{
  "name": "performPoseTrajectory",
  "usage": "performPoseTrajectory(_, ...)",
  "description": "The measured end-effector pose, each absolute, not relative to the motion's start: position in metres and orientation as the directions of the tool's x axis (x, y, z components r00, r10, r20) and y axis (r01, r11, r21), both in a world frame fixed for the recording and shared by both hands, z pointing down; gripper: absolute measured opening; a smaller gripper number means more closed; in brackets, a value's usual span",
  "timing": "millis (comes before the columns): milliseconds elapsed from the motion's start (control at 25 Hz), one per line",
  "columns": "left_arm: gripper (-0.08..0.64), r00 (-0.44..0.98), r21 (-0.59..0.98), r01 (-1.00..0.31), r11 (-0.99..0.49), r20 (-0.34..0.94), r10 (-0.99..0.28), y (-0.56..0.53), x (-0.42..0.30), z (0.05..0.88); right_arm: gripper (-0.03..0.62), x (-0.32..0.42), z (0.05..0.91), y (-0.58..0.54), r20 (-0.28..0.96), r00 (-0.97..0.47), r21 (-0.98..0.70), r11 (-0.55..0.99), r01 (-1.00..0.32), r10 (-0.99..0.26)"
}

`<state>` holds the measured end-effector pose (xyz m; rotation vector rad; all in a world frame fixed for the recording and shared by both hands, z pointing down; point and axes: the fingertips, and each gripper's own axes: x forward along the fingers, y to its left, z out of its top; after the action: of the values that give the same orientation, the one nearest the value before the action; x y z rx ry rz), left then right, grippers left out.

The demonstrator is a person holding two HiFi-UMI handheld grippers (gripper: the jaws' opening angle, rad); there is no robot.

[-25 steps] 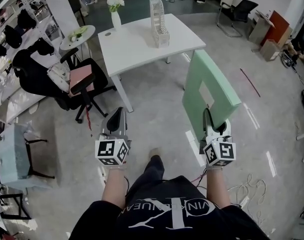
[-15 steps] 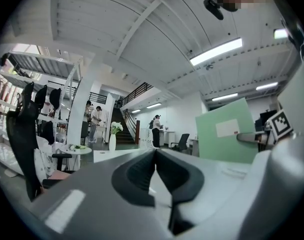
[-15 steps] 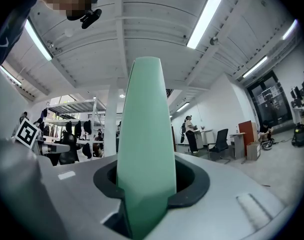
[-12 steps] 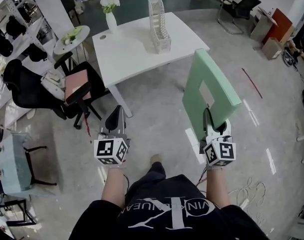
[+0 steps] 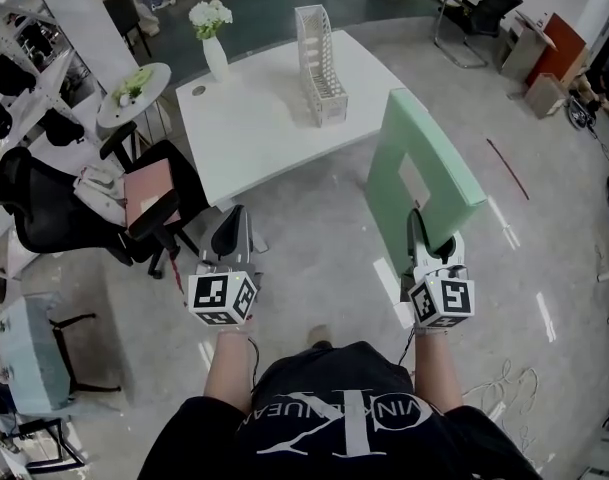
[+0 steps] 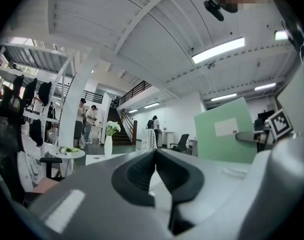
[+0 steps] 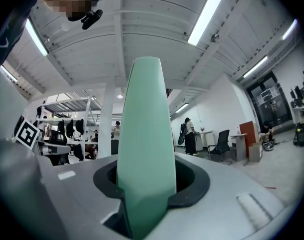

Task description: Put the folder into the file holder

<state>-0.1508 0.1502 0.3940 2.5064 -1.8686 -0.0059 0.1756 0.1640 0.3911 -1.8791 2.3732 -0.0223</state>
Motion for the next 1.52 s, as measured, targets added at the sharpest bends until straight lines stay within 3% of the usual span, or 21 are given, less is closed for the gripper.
performPoseTrajectory(680, 0.000, 0.301, 0.041, -0.953, -0.300, 0.027, -0.953, 0.071, -0.149, 0.409, 0.183, 0.170, 0.392, 0.089, -0.074, -0.227, -0.077, 0.233, -0.970, -0.971)
performPoseTrajectory(1520, 0.000, 0.277, 0.035, -0.961, -0.276, 0.013, -0.961, -0.095, -0.141, 0.391, 0.183, 0.159, 0.320, -0.085, -0.182, -0.306, -0.057, 0.321, -0.945, -0.934)
